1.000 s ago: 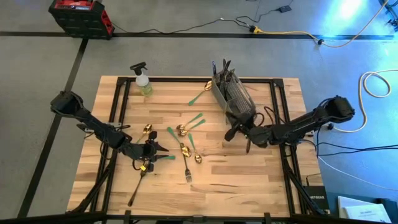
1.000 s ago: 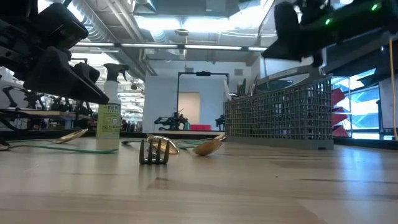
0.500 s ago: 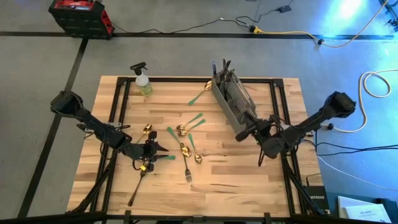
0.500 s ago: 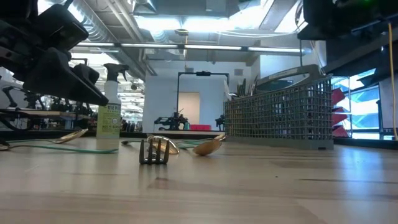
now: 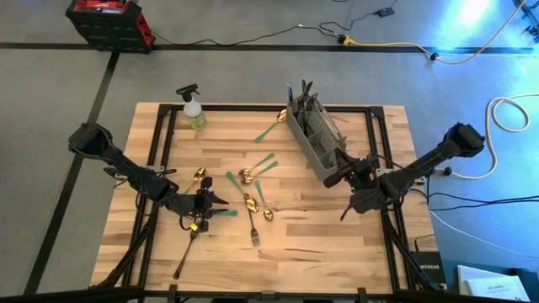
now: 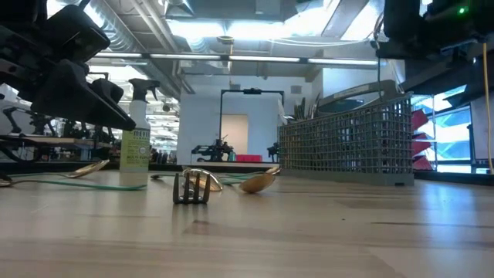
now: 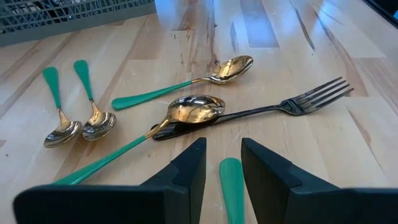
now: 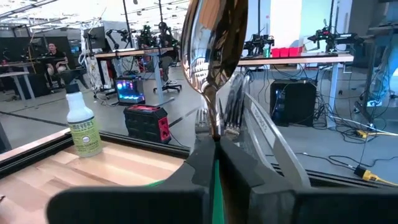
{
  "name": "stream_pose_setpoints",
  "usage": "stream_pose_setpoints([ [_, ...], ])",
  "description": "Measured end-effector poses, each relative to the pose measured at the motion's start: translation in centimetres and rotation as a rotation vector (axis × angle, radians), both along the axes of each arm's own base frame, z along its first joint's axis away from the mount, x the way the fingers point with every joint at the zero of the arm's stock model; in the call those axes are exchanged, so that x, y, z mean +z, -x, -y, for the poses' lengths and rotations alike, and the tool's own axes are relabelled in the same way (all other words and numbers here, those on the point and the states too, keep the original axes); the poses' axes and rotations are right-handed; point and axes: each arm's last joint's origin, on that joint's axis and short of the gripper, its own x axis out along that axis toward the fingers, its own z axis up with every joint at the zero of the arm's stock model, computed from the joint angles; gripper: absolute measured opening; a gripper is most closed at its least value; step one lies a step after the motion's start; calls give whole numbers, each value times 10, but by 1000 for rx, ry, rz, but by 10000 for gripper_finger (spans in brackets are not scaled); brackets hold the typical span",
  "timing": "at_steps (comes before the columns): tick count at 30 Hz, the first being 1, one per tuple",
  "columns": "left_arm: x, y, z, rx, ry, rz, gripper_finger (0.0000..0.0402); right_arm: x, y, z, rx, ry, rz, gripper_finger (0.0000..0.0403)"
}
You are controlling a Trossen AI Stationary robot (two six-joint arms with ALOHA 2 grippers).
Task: Sort silverware
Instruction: Put the green spoon into the silverware basket
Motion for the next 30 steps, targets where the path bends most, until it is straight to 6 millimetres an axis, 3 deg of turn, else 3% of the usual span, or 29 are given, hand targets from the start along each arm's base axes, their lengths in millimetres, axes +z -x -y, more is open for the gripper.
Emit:
stream_pose_setpoints([
  [16,0,0,0,9,-5,2,86,-9,3,4,35,-74,32,18],
  [30,0,0,0,10,-6,2,86,-9,3,5,28,-72,41,181],
])
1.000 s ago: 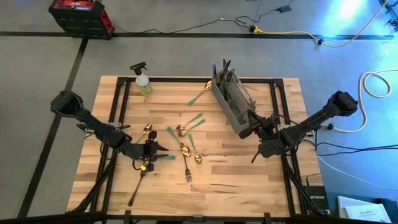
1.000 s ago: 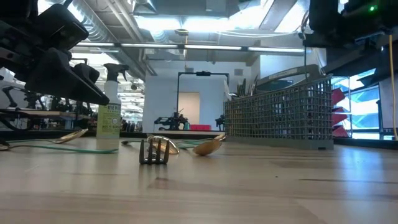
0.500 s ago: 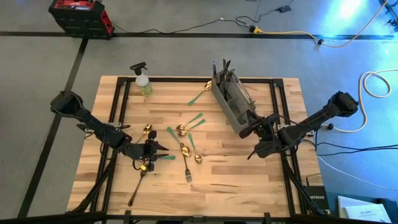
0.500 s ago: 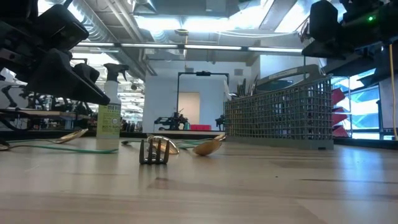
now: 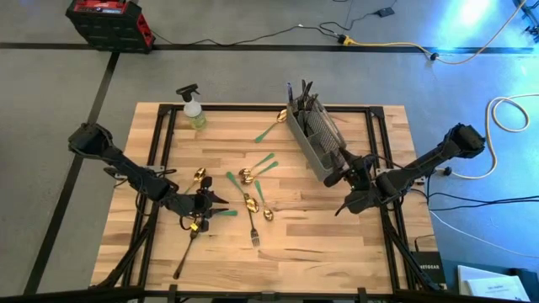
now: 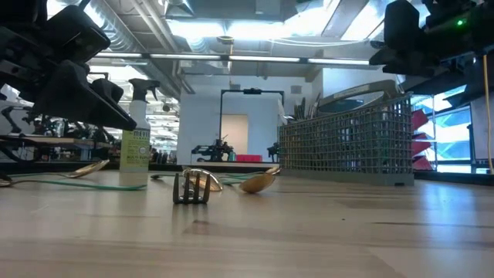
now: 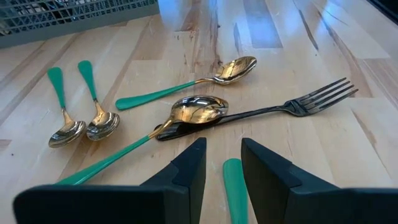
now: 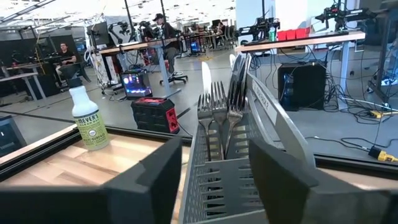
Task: Sort silverware
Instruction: Put the green spoon into the silverware basket
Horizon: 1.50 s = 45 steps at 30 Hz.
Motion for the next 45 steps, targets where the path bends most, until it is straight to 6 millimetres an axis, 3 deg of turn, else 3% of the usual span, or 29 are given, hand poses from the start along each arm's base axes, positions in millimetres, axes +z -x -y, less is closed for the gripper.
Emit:
stream_pose_setpoints([
  [9,0,0,0,0,0,0,86,6,-2,-5,2,36,-14,195],
  [16,0,0,0,12,-13,4,86,46,-15,-24,90,139,-170,195],
  [20,0,0,-1,17,-15,8,86,61,-37,-29,336,170,-236,195],
  [25,2,-1,0,15,-22,29,86,63,-80,-30,708,294,-292,190],
  [32,2,-1,0,18,-26,26,86,41,-155,-28,902,612,-764,178],
  [35,1,-1,-1,18,-30,19,86,27,-180,-35,930,842,-1110,172],
  [38,2,-1,-1,20,-26,20,86,12,-199,-39,936,986,-1439,164],
  [41,2,-1,-1,20,-25,21,86,2,-210,-41,1070,1073,-1714,153],
  [45,1,-1,-1,20,-26,20,86,4,-225,-47,1319,1007,-1806,134],
])
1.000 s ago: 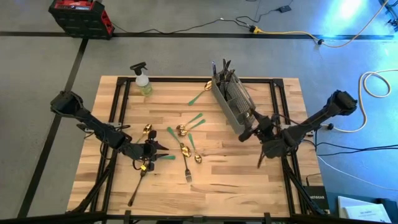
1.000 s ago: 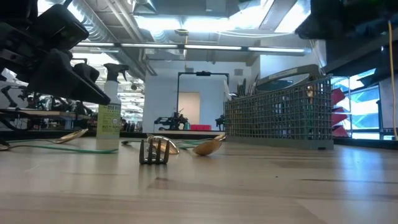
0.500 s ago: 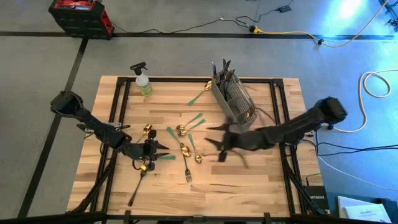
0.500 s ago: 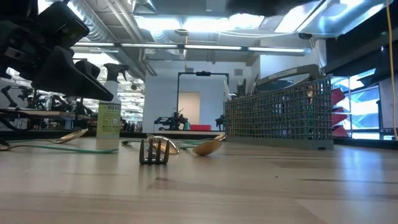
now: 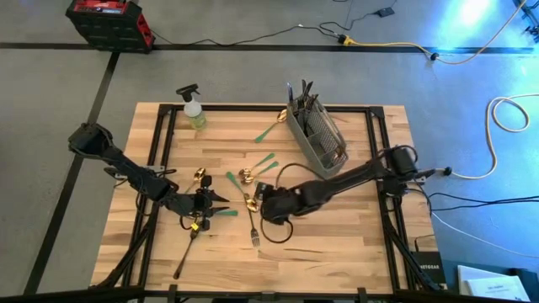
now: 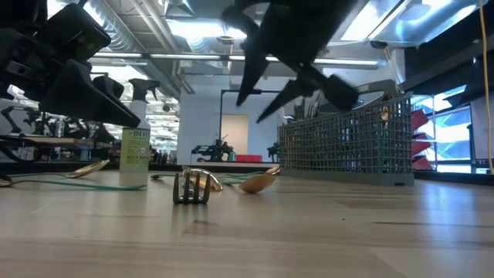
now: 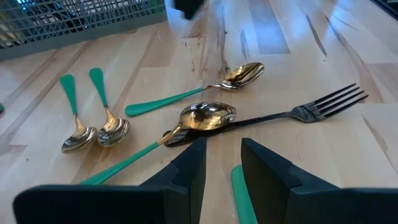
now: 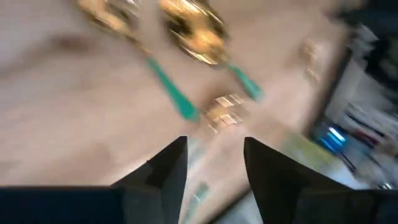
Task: Sort silverware
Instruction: Put the green spoon into the silverware basket
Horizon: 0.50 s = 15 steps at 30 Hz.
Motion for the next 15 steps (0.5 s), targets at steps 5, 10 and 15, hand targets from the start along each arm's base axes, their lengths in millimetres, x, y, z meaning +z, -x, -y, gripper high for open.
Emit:
stream_pose_setpoints([
  [5,0,0,0,0,1,0,86,9,-14,-9,60,-128,-149,110],
  [10,0,0,0,1,2,0,86,-1,-24,-12,151,-114,-221,102],
  [15,0,0,0,1,3,0,86,-18,-31,-2,186,-95,-278,101],
])
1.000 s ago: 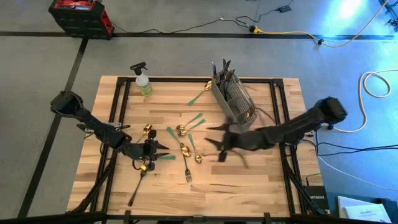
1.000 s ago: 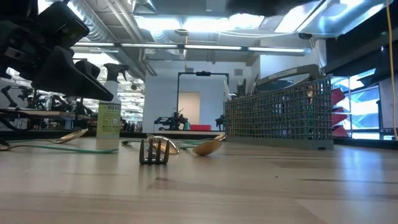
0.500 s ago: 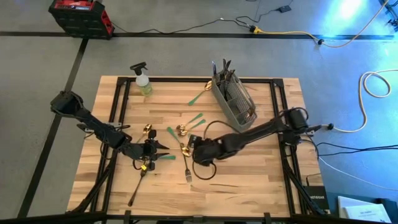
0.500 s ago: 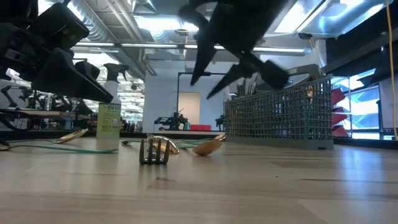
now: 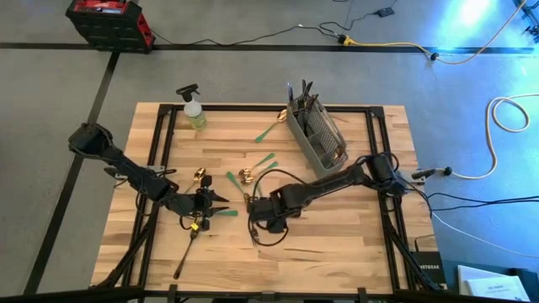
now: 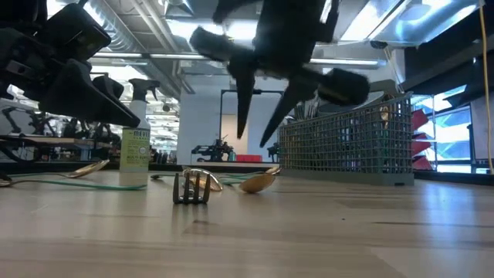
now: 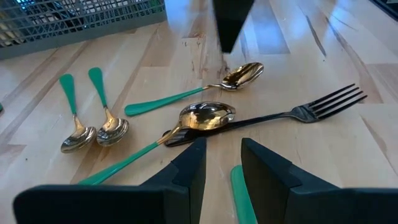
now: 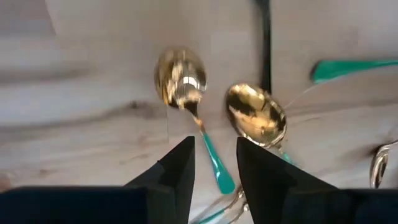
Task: Sort silverware
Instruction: Put the green spoon into the silverware basket
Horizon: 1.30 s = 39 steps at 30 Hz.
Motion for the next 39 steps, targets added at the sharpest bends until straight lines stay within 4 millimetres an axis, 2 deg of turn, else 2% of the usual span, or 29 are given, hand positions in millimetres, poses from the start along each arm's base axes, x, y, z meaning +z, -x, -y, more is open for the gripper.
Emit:
stream_pose_setpoints([
  [4,0,0,0,0,-3,-4,86,-12,-4,6,60,84,-21,101],
  [11,-2,1,-1,5,-2,-20,86,-21,-9,5,114,94,-17,101],
  [23,-2,1,-1,5,-2,-20,86,-23,-13,5,125,59,2,101],
  [31,-2,1,-1,6,0,-21,86,-45,-15,4,146,92,-45,101],
  [39,-3,2,-1,8,-3,-31,86,-45,-17,7,143,105,-34,99],
])
